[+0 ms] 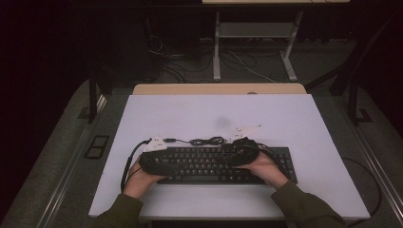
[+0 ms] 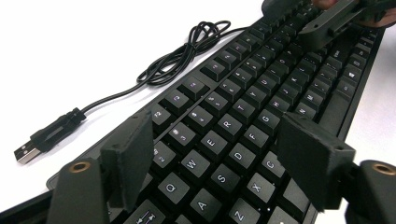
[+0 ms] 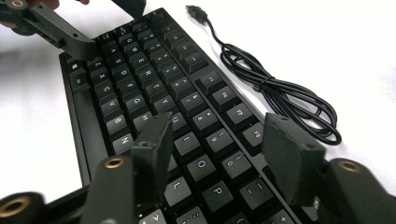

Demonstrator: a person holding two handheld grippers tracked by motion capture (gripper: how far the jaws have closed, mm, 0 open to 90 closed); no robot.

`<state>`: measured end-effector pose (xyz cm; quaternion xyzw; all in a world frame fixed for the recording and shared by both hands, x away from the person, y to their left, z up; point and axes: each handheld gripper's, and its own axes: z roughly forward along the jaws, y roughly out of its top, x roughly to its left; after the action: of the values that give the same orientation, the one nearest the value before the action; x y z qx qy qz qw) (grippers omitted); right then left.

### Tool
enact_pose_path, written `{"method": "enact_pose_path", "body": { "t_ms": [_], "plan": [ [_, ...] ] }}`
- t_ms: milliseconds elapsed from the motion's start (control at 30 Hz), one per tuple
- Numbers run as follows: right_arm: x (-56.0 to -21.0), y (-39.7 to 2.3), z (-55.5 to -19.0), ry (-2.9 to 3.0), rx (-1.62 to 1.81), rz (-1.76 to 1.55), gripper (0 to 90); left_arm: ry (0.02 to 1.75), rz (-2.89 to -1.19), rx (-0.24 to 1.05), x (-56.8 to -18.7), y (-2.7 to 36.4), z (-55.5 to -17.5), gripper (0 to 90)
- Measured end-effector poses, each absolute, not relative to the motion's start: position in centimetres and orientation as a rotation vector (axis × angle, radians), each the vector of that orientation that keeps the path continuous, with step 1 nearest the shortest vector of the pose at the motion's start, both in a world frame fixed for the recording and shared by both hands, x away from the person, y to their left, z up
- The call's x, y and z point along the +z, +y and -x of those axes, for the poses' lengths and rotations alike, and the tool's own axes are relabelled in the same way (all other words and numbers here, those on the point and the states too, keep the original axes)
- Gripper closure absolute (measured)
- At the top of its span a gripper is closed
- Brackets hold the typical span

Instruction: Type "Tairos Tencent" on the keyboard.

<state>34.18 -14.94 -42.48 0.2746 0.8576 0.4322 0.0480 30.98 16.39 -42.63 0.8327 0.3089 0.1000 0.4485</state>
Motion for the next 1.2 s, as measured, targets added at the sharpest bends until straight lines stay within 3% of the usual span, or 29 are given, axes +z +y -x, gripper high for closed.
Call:
{"method": "enact_pose_path", "body": {
  "t_ms": [700, 1200],
  "plan": [
    [-42.87, -14.74, -34.25, 2.672, 1.275, -0.836, 87.3, 0.761, -2.061, 0.248, -42.76, 16.39, -30.97, 24.1],
    [-43.32, -14.31, -34.24, 2.719, 1.243, -0.8, 89.2, 0.766, -2.057, 0.25, -42.75, 16.43, -30.96, 23.6]
  ]
}}
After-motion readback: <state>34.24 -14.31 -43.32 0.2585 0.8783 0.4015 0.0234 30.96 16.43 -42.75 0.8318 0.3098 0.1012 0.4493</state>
